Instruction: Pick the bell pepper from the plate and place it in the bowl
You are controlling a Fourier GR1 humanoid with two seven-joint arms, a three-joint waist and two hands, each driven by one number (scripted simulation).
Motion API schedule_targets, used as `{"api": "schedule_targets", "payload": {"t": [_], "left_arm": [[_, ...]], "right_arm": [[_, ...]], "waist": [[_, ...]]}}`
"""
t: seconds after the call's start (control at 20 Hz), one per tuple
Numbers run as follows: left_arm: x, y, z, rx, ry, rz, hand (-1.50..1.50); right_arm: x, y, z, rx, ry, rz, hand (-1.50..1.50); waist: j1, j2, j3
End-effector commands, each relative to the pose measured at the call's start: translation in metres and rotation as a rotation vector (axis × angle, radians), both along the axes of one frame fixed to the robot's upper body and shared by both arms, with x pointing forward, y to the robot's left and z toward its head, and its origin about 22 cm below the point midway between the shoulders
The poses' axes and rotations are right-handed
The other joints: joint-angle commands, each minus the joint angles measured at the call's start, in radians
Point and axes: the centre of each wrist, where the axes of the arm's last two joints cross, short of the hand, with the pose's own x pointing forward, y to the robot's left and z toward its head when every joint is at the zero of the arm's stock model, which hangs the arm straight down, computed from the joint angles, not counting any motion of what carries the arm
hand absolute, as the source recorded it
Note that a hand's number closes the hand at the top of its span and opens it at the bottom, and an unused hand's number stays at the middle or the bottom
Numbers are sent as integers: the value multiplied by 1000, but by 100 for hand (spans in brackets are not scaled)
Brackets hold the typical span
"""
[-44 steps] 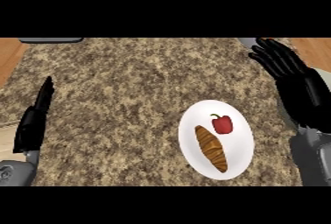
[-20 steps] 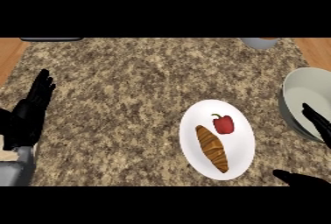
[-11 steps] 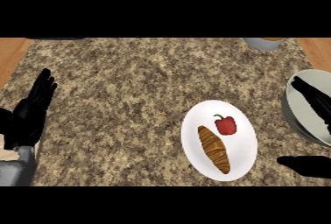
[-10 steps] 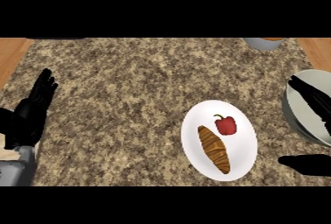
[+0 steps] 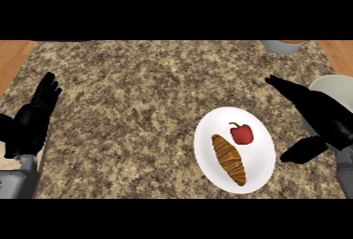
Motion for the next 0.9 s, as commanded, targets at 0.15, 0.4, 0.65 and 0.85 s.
{"api": "schedule_targets", "payload": {"t": [0.15, 0.4, 0.65, 0.85], "left_arm": [[7, 7, 1, -1, 4, 8, 0], [-2, 3, -3, 7, 4, 14, 0], [-8, -1, -1, 12, -5, 21, 0], [-1, -8, -11, 7, -7, -2, 0]], "right_arm": [[31, 18, -3, -140, 198, 33, -150], [29, 50, -37, -209, 286, 43, -150], [30, 38, -51, -251, 125, 39, -150], [46, 55, -67, -263, 49, 41, -150]], "waist": [[-7, -1, 0], [-8, -2, 0], [-10, -3, 1], [-9, 0, 1]]}}
